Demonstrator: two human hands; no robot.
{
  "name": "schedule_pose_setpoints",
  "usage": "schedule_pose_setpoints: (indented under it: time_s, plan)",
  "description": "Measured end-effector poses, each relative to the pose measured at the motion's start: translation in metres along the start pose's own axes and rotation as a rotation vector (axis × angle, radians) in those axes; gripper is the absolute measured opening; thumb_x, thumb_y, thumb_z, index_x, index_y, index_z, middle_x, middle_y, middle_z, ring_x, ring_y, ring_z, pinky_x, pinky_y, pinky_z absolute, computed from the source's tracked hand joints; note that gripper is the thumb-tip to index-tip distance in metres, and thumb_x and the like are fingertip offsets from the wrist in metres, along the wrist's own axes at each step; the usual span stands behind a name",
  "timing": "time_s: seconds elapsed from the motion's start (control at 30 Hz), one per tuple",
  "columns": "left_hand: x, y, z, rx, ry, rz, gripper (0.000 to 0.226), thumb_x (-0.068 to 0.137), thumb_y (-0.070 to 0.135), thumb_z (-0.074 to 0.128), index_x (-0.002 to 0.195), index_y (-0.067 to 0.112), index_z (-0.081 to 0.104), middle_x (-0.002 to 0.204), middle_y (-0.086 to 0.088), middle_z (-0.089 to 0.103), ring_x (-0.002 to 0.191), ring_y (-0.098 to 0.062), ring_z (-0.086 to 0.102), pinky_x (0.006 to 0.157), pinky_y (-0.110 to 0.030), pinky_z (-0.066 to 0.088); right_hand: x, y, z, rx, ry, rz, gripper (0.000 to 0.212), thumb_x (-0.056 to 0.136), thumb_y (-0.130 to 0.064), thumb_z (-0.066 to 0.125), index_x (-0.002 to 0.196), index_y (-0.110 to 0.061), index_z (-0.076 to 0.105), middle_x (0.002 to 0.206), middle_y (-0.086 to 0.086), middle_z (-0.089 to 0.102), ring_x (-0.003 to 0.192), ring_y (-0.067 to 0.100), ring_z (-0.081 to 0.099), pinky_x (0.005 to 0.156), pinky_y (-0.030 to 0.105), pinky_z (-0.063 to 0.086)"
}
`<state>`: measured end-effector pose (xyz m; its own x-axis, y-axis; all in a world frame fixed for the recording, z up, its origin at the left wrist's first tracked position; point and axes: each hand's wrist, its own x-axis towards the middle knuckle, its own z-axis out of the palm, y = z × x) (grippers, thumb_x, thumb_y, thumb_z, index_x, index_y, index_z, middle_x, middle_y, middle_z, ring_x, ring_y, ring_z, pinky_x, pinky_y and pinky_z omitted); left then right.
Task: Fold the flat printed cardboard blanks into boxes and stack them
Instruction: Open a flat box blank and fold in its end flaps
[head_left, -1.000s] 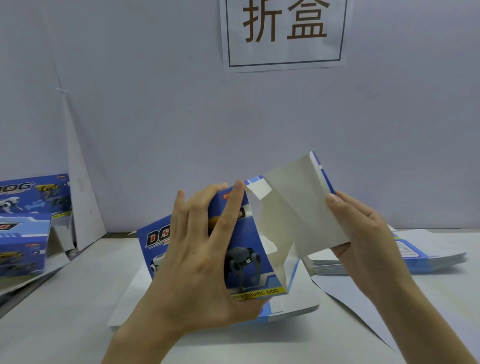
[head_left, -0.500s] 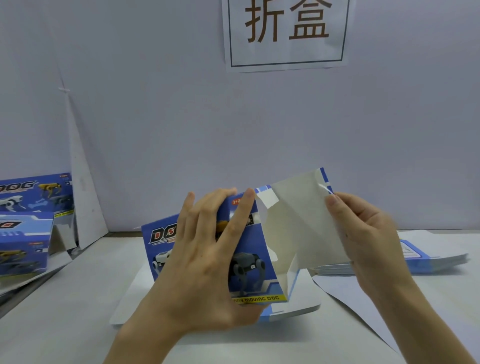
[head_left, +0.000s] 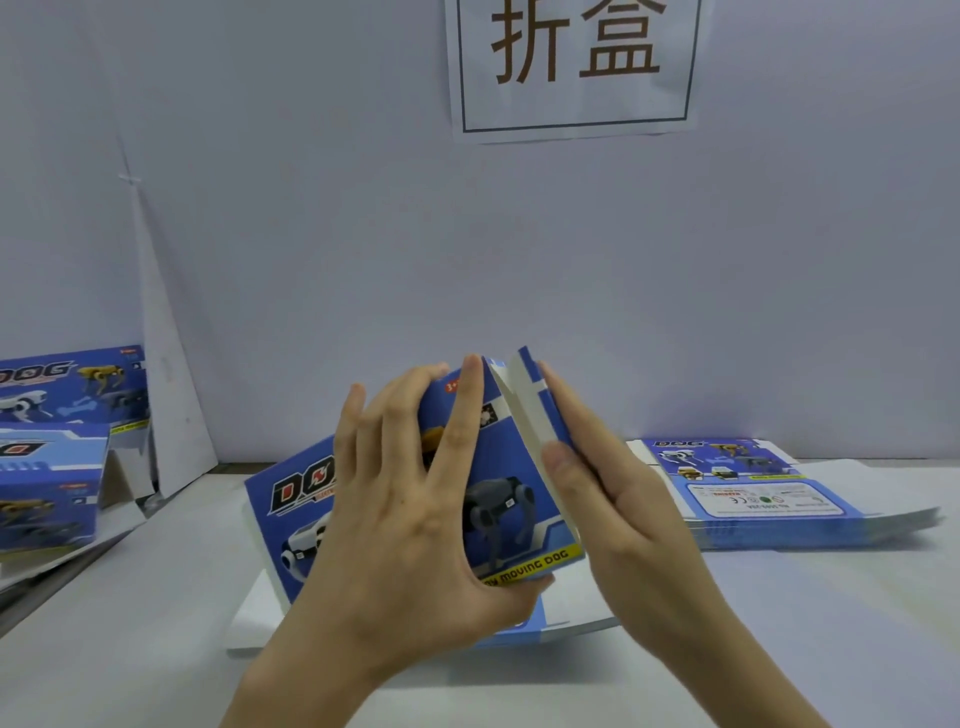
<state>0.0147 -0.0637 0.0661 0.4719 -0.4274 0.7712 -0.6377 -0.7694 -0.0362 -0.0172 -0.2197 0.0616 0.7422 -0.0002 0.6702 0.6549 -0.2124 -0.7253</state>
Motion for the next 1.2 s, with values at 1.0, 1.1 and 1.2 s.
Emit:
schedule_pose_setpoints:
  time_s: [1.0,1.1,1.2]
  plan:
    - [-0.002,0.005,0.0,-0.052,0.021,-0.018,0.12,0.052,0.067,0.055,0.15,0.007,0.019,0.136,-0.011,0.033,0.13,-0.022,0.025,0.11,-0.059,0.026,-0.005,0.006,-0.008,-0.314,-0.255,-0.131,0.075,0.085,-0.038,0.056,0.15,-0.043,0.019,0.156,-0.026,0.016,0.145,0.003,0.017,0.11,0.041,0.037]
    - [-0.001,-0.001,-0.002,-0.049,0.005,0.006,0.116,0.056,0.066,0.054,0.15,0.008,0.019,0.137,-0.008,0.032,0.134,-0.016,0.017,0.116,-0.046,0.01,-0.005,0.008,-0.008,-0.257,-0.314,-0.073,0.083,0.082,-0.042,0.057,0.149,-0.047,0.008,0.154,-0.031,0.014,0.144,-0.001,0.016,0.115,0.037,0.03]
    - [0.0,-0.004,-0.004,-0.054,-0.005,-0.027,0.119,0.055,0.068,0.054,0.15,0.006,0.019,0.137,-0.014,0.035,0.134,-0.026,0.028,0.116,-0.047,0.008,-0.005,0.007,-0.01,-0.154,-0.301,-0.041,0.084,0.083,-0.041,0.059,0.15,-0.045,0.009,0.152,-0.03,0.023,0.14,-0.002,0.029,0.108,0.022,0.037]
